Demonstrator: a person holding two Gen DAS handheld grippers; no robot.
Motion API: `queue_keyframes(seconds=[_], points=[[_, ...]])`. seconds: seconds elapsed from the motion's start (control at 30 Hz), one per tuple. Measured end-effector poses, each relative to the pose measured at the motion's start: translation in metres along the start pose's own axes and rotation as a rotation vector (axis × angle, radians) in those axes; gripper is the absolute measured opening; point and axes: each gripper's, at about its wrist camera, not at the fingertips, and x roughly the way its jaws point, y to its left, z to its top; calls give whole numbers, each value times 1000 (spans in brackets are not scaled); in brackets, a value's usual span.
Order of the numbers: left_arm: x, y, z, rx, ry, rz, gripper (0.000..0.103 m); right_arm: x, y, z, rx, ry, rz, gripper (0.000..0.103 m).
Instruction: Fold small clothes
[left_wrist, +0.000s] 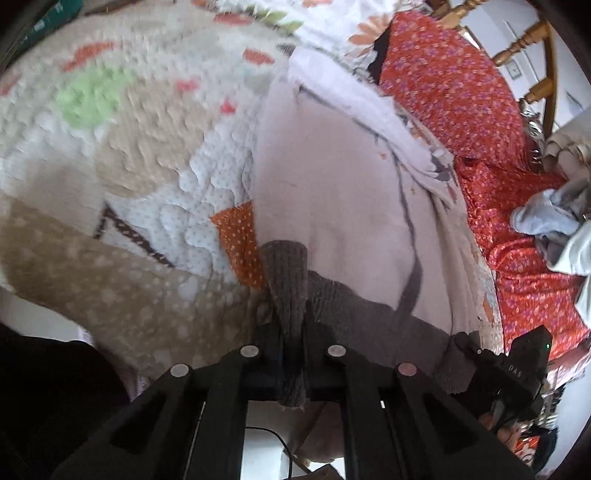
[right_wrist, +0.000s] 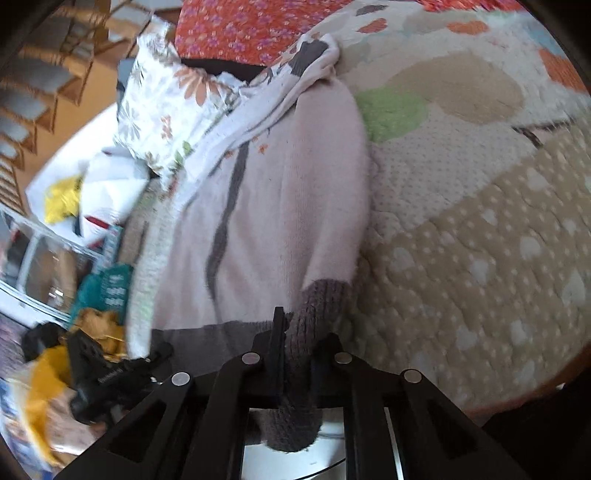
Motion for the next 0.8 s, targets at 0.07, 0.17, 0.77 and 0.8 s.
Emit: queue_keyframes(seconds=[0.07,0.17,0.77,0.8], points=[[-17,-2,-8,12,-18,-2,6,-13,-5,-6,17,5,18,9],[-37,2,-25,12,-12,-17,6,-35,-15,-26,45,47,46,9],[-42,-11,76,3,-143,-16,7,-33,69,62,-155,-50,83,9],[-37,-14,91,4,-153,-11,7,-29,73,74,-156,-61,76,9]])
